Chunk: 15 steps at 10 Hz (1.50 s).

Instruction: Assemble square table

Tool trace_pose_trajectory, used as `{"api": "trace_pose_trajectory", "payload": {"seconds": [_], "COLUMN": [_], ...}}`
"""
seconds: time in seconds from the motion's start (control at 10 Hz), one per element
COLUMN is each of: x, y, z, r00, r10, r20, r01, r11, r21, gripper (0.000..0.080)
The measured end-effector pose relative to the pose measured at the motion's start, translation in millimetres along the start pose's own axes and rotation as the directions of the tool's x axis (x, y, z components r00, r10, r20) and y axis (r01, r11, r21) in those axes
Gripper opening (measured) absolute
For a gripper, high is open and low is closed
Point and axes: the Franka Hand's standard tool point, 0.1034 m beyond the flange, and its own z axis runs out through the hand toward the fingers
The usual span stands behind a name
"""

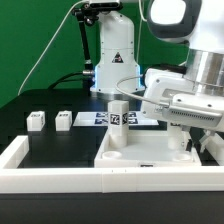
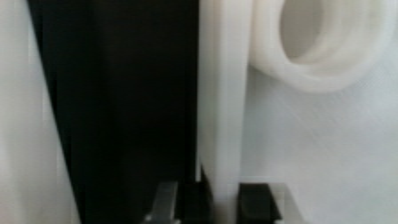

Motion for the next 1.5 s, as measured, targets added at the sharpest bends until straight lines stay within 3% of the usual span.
{"api": "trace_pose_trajectory", "payload": {"seconds": [0.1,0.2,0.3,0.4,0.5,1.0,1.3,1.5], "x": [3.5,-0.5,-0.5,2.6,3.3,4.8,9.7,8.7], "y": [7.1,13.0,12.7,16.8,25.8,25.1,25.7,24.4], "z": [-1.6,-4.7,-4.9,-7.6,-10.7,-5.9,-9.1,-8.1], "r00": [1.000,0.998,0.999,0.999,0.997,0.998,0.989,0.987], "r10": [-0.029,-0.057,-0.047,-0.049,-0.070,-0.063,-0.110,-0.115], "r20": [-0.004,0.017,0.018,-0.001,-0.017,-0.024,-0.100,-0.109], "r01": [0.029,0.057,0.048,0.049,0.070,0.063,0.122,0.129], "r11": [1.000,0.998,0.998,0.999,0.997,0.998,0.985,0.982], "r21": [0.007,-0.029,-0.047,-0.008,0.015,0.014,0.123,0.137], "gripper": [0.0058,0.0058,0.0058,0.0058,0.0058,0.0059,0.0059,0.0059]}}
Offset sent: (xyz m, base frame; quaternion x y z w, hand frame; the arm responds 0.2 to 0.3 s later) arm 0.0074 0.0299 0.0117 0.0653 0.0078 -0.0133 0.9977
